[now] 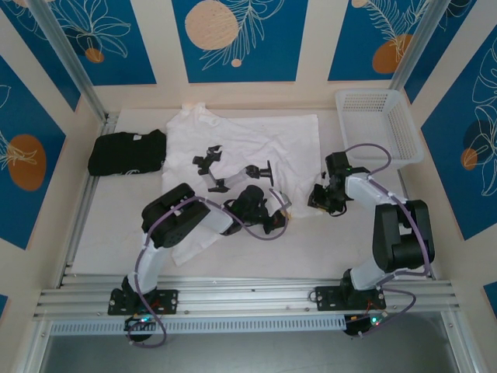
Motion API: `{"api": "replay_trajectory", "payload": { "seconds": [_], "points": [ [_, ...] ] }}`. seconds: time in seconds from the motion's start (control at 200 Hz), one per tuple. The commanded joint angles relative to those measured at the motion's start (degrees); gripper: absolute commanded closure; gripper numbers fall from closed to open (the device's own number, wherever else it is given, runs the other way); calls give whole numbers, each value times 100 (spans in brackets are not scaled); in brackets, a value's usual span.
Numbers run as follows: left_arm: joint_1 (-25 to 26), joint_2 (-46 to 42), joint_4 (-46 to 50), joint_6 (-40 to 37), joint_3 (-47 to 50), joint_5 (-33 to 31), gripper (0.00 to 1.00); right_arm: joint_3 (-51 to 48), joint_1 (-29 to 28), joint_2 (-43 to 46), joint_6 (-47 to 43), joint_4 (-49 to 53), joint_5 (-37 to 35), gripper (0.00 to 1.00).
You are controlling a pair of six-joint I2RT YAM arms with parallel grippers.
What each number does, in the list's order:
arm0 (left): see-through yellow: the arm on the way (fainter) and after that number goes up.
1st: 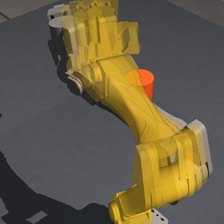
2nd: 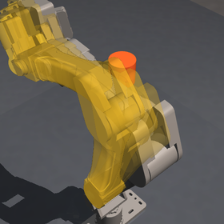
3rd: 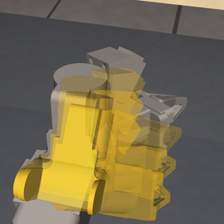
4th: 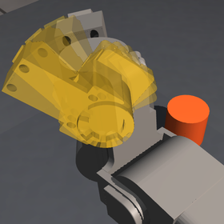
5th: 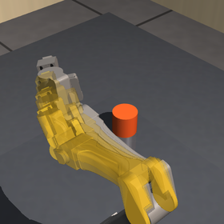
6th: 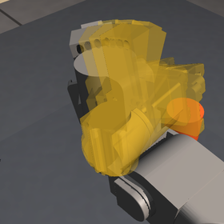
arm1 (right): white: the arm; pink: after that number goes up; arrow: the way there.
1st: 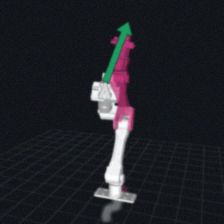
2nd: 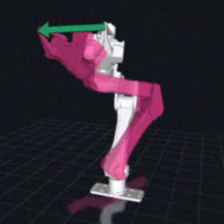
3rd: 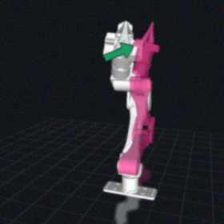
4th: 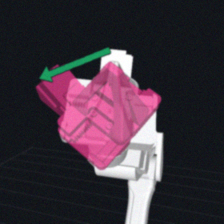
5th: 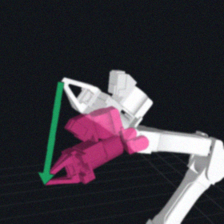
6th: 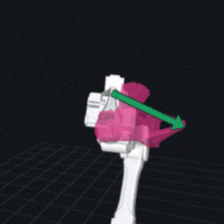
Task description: Fold the inside-out t-shirt
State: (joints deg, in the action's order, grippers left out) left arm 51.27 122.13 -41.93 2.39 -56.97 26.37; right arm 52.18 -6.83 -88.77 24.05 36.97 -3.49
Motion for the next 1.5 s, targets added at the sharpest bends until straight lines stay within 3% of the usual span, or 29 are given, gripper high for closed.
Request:
{"api": "replay_trajectory", "payload": {
  "seconds": [0.0, 0.29, 0.58, 0.86, 1.115, 1.33, 1.495],
  "points": [
    [59, 145, -30, -86, -76, -23, 100, 229, -37, -184, 87, 111, -235, 68],
    [60, 153, -104, -31, -39, -22, 100, 425, -199, -690, 10, 108, -262, 68],
    [59, 187, -182, 25, -50, 0, 100, 440, -318, -803, -22, 178, -396, 79],
    [63, 215, -234, 85, -58, 25, 100, 564, -398, -668, -41, 387, -883, 69],
    [59, 214, -228, 94, -40, 26, 100, 600, -396, -952, -81, 320, -867, 65],
    [59, 257, -258, 120, -57, 39, 100, 635, -433, -1129, -120, 311, -838, 65],
    [59, 294, -280, 154, -75, 51, 100, 631, -451, -1082, -135, 301, -799, 73]
  ]
}}
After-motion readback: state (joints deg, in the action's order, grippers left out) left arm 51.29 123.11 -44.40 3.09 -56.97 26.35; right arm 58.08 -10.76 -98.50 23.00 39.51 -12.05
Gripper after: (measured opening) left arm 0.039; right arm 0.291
